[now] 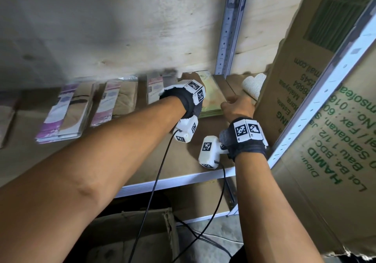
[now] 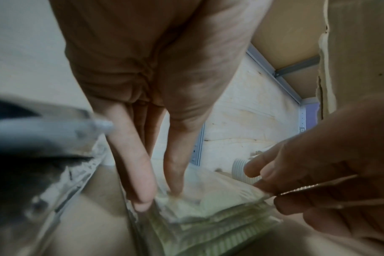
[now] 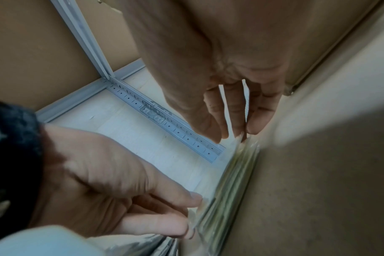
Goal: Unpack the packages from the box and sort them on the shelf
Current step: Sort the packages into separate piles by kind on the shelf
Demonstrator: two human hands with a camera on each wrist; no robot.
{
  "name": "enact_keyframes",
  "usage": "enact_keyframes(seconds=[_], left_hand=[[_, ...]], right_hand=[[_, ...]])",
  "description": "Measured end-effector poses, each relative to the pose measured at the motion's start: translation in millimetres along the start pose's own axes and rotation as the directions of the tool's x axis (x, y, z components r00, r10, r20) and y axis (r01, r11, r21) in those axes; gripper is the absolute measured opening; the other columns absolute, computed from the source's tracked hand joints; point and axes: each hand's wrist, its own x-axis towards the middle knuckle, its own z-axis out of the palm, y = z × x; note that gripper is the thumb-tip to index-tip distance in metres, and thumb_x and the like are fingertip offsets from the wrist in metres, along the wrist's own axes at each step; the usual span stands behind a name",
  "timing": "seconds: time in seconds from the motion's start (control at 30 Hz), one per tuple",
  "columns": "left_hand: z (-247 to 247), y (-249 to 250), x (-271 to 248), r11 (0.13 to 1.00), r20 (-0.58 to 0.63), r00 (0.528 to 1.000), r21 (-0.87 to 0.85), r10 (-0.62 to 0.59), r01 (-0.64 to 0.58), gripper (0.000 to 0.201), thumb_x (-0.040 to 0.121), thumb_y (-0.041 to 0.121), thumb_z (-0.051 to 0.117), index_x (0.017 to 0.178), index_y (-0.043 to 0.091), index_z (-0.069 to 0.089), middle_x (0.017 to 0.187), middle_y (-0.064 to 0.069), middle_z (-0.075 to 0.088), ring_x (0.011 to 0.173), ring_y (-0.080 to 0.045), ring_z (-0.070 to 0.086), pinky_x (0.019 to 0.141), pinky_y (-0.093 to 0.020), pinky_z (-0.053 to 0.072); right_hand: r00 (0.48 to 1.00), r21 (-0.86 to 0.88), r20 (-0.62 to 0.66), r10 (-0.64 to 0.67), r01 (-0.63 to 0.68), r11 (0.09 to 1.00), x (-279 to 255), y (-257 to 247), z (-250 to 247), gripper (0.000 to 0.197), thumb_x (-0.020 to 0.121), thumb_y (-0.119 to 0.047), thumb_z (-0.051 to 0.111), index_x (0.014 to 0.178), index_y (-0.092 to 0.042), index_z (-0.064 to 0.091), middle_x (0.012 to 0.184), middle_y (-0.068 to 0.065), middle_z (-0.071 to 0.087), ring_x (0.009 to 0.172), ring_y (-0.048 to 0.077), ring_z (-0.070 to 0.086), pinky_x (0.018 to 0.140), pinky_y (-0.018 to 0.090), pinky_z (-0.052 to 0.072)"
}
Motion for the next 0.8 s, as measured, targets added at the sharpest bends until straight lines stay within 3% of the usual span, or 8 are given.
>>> enact_keyframes(seconds=[0.1,0.2,0.3,0.4,0.5,0.63,0.73,0.8], left_hand=[[-5,2,-1,0.995,-0.052,0.997,0.085,0.05,-0.045,0.037,0.088,0.021,0.07,0.071,0.009,0.039,0.069,-0.005,0.035,0.075,-0.016,0.046,0.064,-0.026,0.04],[-35,-6,-10,0.998,-0.098,0.993,0.018,0.065,-0.064,0.043,0.083,0.019,0.075,0.06,0.013,0.039,0.071,-0.003,0.049,0.072,-0.016,0.054,0.059,-0.029,0.047],[-76,-37,-23,0.995,-0.092,0.995,-0.087,0.04,-0.048,0.026,0.075,0.025,0.082,0.076,0.004,0.067,0.079,-0.007,0.068,0.075,-0.021,0.069,0.073,-0.031,0.057],[-106,-97,-36,0.927,-0.089,0.995,-0.375,-0.049,0.012,0.026,0.082,0.023,0.075,0.095,0.0,0.071,0.092,-0.012,0.074,0.077,-0.021,0.074,0.079,-0.036,0.061],[-131,-183,-60,0.781,-0.111,0.977,-0.62,-0.181,0.074,0.014,0.085,0.016,0.073,0.084,0.002,0.071,0.064,-0.003,0.074,0.05,-0.009,0.068,0.064,-0.028,0.061],[-152,-304,-90,0.718,-0.055,0.944,-0.663,-0.326,0.21,0.014,0.095,0.012,0.061,0.082,0.014,0.066,0.042,0.005,0.058,0.038,-0.002,0.056,0.038,-0.012,0.045],[-165,-380,-114,0.738,-0.133,0.873,-0.602,-0.47,0.306,0.009,0.09,0.022,0.067,0.085,0.015,0.067,0.081,-0.007,0.069,0.075,-0.02,0.065,0.068,-0.026,0.055],[-174,-418,-136,0.76,-0.197,0.808,-0.515,-0.555,0.396,0.021,0.086,0.028,0.071,0.098,0.011,0.07,0.096,-0.011,0.067,0.087,-0.024,0.062,0.077,-0.033,0.049]], right_hand=[[1.0,0.001,0.009,-0.001,0.001,1.0,-3,-4,-2,0.039,0.087,-0.02,0.065,0.126,-0.018,0.065,0.129,0.012,0.061,0.119,0.027,0.055,0.096,0.025,0.039],[0.998,0.01,-0.037,-0.047,0.047,0.999,-8,-12,-5,0.035,0.085,-0.018,0.065,0.12,-0.017,0.068,0.123,0.012,0.066,0.115,0.027,0.059,0.098,0.025,0.042],[0.992,0.018,-0.046,-0.117,0.118,0.993,-18,-27,-5,0.026,0.084,-0.018,0.064,0.108,-0.018,0.072,0.111,0.009,0.071,0.108,0.024,0.062,0.093,0.025,0.046],[0.981,0.113,0.036,-0.192,0.187,0.976,-36,-48,5,0.013,0.084,-0.014,0.063,0.088,-0.021,0.073,0.093,0.006,0.075,0.09,0.022,0.069,0.084,0.032,0.054],[0.95,0.194,0.121,-0.289,0.263,0.945,-66,-71,24,0.016,0.086,-0.012,0.063,0.076,-0.024,0.066,0.079,0.001,0.074,0.071,0.017,0.072,0.068,0.03,0.057],[0.867,0.228,0.287,-0.407,0.351,0.908,-112,-97,61,0.005,0.09,-0.013,0.064,0.089,-0.016,0.068,0.079,0.004,0.074,0.061,0.014,0.068,0.051,0.018,0.049],[0.787,0.237,0.429,-0.444,0.376,0.896,-145,-121,101,0.006,0.092,-0.013,0.064,0.093,-0.008,0.067,0.075,0.007,0.072,0.057,0.013,0.067,0.05,0.021,0.049],[0.73,0.301,0.521,-0.443,0.328,0.895,-168,-140,133,0.004,0.093,-0.007,0.062,0.09,-0.005,0.063,0.071,0.012,0.068,0.05,0.015,0.063,0.043,0.019,0.045]])
